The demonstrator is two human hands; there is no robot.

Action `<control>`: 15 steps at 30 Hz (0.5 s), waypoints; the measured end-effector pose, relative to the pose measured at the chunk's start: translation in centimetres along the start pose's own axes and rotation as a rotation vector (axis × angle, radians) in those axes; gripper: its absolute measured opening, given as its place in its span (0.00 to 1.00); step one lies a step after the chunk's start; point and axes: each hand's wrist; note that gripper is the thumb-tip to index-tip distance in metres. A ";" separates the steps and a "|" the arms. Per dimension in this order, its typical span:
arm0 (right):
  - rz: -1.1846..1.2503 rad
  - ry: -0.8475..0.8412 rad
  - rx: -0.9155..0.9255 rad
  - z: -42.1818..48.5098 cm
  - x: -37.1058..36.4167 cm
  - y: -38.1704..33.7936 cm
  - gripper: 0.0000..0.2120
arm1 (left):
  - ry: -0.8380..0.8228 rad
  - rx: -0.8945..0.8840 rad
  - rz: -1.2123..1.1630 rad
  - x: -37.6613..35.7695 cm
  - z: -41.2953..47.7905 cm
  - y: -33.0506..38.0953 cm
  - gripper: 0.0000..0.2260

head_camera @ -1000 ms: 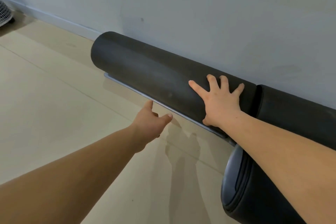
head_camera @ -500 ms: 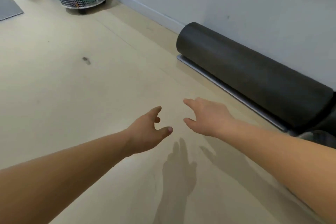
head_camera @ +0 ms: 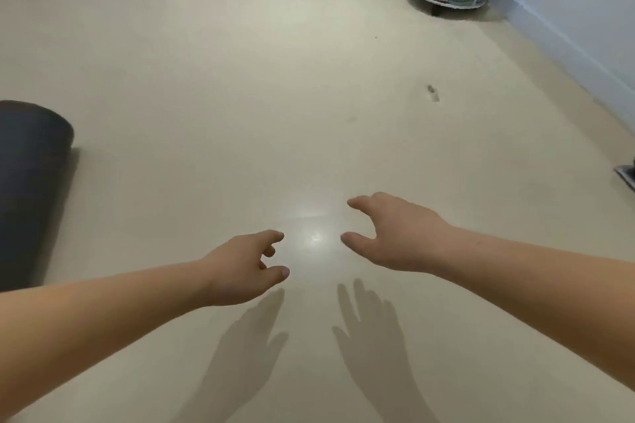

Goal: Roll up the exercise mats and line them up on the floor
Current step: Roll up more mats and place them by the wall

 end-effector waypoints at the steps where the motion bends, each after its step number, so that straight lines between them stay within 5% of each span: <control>1: -0.010 -0.017 0.039 1.2 0.0 -3.0 0.33 | 0.032 0.019 -0.047 1.2 -0.9 -2.4 0.33; 8: -0.048 -0.083 0.222 7.8 -0.4 -22.3 0.31 | 0.277 0.156 -0.268 9.2 -8.1 -16.9 0.36; 15: 0.136 -0.139 0.376 11.4 -2.0 -38.1 0.31 | 0.547 0.188 -0.067 17.0 -14.9 -27.6 0.29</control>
Point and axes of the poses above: each hand's wrist, its own z-axis towards the middle knuckle, its own x-axis out of the back of the hand, y = z × x, and after that the axes turned 6 degrees about -z, right-handed
